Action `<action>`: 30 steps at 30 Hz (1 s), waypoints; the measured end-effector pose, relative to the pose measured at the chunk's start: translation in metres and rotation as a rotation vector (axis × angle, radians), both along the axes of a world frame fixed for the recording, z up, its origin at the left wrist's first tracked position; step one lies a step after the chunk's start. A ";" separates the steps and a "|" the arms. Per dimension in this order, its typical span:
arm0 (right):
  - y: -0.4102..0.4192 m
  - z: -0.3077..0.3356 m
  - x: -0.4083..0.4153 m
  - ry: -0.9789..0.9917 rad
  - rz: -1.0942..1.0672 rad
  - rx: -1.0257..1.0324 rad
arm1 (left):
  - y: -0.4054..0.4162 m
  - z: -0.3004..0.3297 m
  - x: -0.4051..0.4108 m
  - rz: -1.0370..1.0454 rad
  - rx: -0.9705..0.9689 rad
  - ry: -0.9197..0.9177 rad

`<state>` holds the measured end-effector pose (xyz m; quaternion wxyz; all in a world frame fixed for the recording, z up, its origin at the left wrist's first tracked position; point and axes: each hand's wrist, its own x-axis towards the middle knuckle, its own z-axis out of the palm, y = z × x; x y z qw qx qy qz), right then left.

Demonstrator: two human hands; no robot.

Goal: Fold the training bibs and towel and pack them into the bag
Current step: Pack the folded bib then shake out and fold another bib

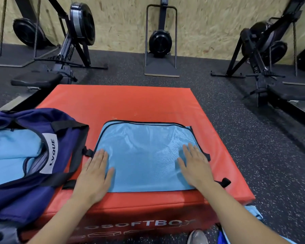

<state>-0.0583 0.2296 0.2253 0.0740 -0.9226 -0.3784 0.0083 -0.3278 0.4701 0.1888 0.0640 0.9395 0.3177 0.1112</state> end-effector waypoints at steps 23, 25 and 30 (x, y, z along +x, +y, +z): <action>0.023 -0.009 0.094 0.104 -0.174 0.074 | 0.178 0.020 0.170 0.005 0.254 -0.062; 0.020 -0.010 0.099 0.149 -0.209 0.053 | 0.132 0.024 0.165 -0.038 0.127 -0.160; 0.017 -0.010 0.097 0.173 -0.212 0.002 | -0.040 0.031 0.123 -0.505 -0.208 -0.116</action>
